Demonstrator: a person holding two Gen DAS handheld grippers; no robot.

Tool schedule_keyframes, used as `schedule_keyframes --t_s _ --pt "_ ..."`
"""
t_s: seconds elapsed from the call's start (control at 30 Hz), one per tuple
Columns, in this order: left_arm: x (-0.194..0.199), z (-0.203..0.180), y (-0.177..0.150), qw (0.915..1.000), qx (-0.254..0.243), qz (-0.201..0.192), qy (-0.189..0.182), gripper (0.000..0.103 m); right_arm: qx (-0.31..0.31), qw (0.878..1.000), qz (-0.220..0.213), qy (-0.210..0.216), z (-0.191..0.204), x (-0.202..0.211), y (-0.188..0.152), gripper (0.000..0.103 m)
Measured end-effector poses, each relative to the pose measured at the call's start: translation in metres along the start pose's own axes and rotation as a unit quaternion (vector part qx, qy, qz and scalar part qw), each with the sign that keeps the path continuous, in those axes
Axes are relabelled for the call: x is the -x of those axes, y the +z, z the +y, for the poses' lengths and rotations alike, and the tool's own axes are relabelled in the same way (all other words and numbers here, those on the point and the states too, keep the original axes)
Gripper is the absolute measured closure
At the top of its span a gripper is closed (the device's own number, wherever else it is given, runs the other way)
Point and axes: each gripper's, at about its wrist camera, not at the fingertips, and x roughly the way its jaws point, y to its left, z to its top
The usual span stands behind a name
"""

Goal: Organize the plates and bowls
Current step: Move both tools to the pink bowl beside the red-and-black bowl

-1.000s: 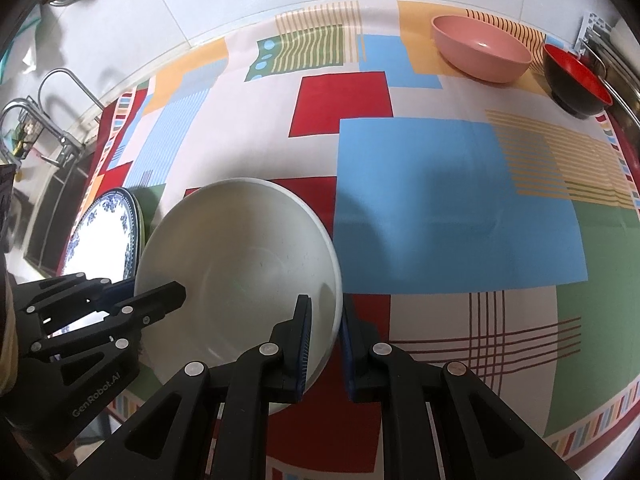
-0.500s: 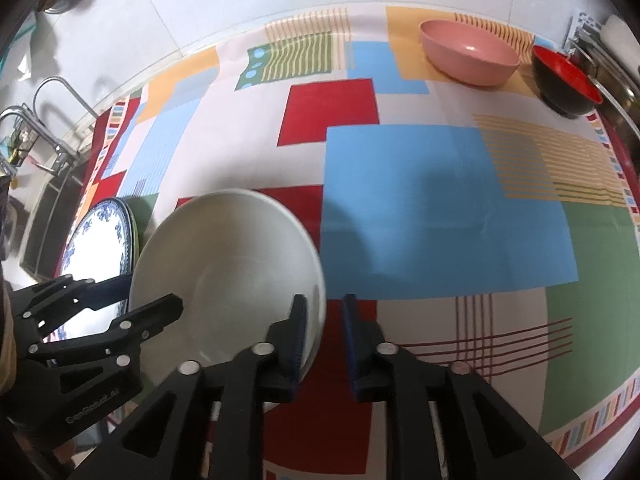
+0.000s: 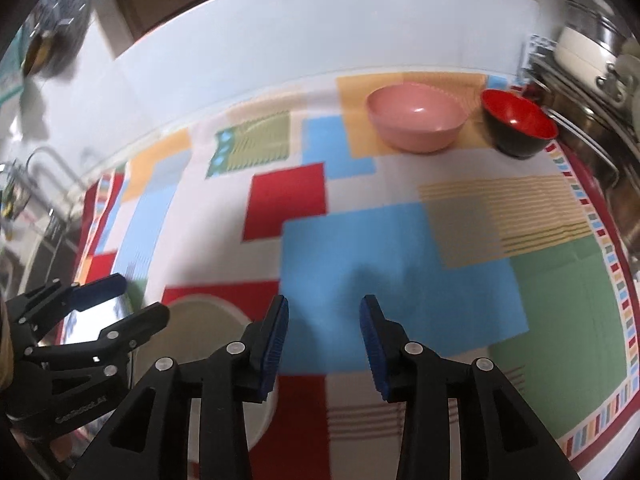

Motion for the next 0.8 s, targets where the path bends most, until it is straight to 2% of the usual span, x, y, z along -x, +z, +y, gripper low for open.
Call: schedule_keyframes --t_s 0.2,0.33,0.6,0.8 --pt "0.003 -0.006 0.040 0.9984 -0.028 -0.048 0.015 0.045 -0.018 0.999 -0.033 -0.020 -0.018 0.003 0.027 0.065" --pt "0.002 -0.010 0.064 0.9970 -0.041 -0.066 0.008 0.043 -0.036 0.998 -0.048 -0.027 -0.030 0.003 0.044 0.065" --pt "-0.014 -0.024 0.109 0.9946 -0.068 -0.078 -0.008 0.042 -0.066 0.993 -0.080 -0.047 -0.055 0.003 0.073 0.065" --pt "-0.031 -0.036 0.142 0.9929 -0.082 -0.082 -0.024 0.042 -0.093 0.990 -0.088 -0.058 -0.075 -0.004 0.092 0.065"
